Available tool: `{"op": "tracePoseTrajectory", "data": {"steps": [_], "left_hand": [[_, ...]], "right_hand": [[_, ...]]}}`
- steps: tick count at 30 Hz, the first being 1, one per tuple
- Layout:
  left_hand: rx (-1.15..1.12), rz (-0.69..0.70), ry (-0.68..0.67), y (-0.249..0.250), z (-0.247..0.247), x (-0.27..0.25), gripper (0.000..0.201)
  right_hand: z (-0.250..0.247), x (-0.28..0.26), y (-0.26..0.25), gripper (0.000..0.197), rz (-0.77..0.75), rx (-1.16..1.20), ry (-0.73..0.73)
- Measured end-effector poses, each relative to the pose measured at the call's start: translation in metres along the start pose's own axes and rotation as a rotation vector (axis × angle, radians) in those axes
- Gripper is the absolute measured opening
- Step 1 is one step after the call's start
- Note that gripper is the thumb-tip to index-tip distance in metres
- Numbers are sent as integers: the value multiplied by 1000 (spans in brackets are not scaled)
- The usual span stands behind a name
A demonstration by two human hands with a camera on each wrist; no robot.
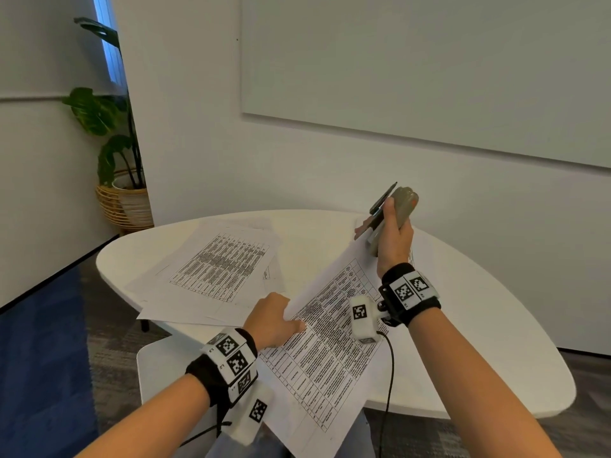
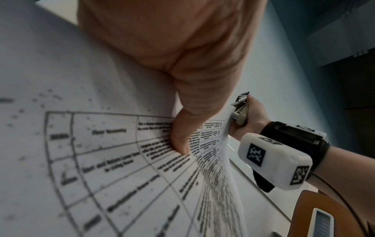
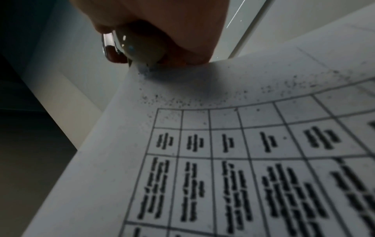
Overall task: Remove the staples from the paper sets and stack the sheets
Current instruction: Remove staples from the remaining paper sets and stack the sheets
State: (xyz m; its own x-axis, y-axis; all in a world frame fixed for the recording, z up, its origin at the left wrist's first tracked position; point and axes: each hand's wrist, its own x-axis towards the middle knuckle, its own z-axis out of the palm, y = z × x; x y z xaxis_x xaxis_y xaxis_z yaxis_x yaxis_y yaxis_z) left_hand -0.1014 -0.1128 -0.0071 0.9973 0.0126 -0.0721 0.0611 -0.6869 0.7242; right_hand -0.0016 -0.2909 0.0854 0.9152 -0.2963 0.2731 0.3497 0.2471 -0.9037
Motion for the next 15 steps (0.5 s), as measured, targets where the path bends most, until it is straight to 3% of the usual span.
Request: {"op": "tracePoseTrajectory", "data": {"steps": [5, 11, 15], "left_hand": [[34, 31, -27, 1, 3, -1, 21], [71, 30, -57, -4, 2, -2, 15], [-13, -39, 49, -6, -22, -4, 42]], "right_hand": [[-5, 10, 12, 32, 3, -137, 117], [-22, 17, 31, 31, 139, -238, 105], [-49, 27, 47, 29, 130, -572, 228]]}}
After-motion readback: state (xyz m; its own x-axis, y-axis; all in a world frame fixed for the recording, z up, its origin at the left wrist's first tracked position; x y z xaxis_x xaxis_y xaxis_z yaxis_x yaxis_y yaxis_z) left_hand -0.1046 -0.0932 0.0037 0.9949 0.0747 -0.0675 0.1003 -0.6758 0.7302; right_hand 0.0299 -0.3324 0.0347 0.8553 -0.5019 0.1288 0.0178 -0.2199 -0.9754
